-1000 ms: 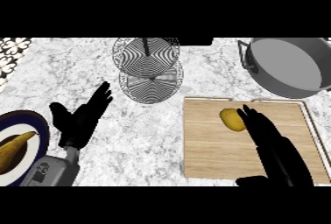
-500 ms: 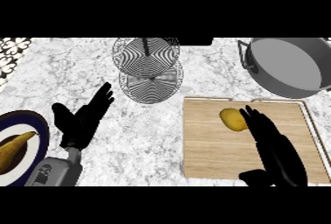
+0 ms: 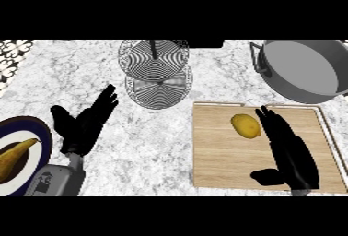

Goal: Pick the lemon from the tray and place it in the tiered basket

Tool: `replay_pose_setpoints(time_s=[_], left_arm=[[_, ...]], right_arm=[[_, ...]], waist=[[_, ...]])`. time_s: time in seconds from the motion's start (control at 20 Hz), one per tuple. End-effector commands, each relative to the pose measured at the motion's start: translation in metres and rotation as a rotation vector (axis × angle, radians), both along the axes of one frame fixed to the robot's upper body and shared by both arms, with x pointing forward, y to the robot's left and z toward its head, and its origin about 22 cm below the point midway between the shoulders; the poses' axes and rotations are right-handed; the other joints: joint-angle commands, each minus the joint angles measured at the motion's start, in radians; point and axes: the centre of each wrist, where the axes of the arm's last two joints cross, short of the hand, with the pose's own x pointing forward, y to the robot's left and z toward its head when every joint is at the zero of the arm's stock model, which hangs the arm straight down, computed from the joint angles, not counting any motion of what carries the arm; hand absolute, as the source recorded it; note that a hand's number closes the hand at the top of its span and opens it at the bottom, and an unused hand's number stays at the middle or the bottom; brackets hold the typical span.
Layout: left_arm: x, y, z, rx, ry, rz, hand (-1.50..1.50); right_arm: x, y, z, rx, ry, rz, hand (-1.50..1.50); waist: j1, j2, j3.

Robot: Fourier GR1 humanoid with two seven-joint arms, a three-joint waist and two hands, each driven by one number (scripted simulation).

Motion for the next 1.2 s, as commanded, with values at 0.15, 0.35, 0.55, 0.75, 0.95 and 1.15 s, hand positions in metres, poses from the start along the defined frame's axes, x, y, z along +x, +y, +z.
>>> replay_pose_setpoints(time_s=[0.15, 0.35, 0.55, 0.75, 0.95, 1.15], left_arm=[[-0.009, 0.007, 0.000, 0.000, -0.011, 0.000, 0.00], [-0.005, 0.010, 0.009, 0.005, 0.005, 0.005, 0.00], [-0.009, -0.004, -0.002, -0.005, 0.003, -0.007, 0.00], [0.005, 0.008, 0.006, -0.003, 0.016, -0.001, 0.00], [-0.002, -0.010, -0.002, 0.012, -0.003, -0.016, 0.00], [0.005, -0.008, -0.013, 0.001, 0.005, -0.007, 0.00]], right_arm=[[-0.002, -0.021, -0.017, 0.036, -0.032, 0.015, -1.50], [0.012, -0.008, -0.029, 0.061, -0.015, -0.010, -1.50], [0.028, -0.019, -0.029, 0.057, -0.007, -0.004, -1.50], [0.033, -0.019, -0.051, 0.080, 0.003, -0.019, -1.50], [0.055, -0.016, -0.053, 0.077, 0.013, -0.011, -1.50], [0.068, -0.020, -0.059, 0.076, 0.017, -0.001, -1.50]], waist=[[-0.001, 0.000, 0.000], [0.001, 0.000, 0.000], [0.001, 0.000, 0.000], [0.001, 0.001, 0.000], [0.002, 0.001, 0.000], [0.003, 0.002, 0.000]])
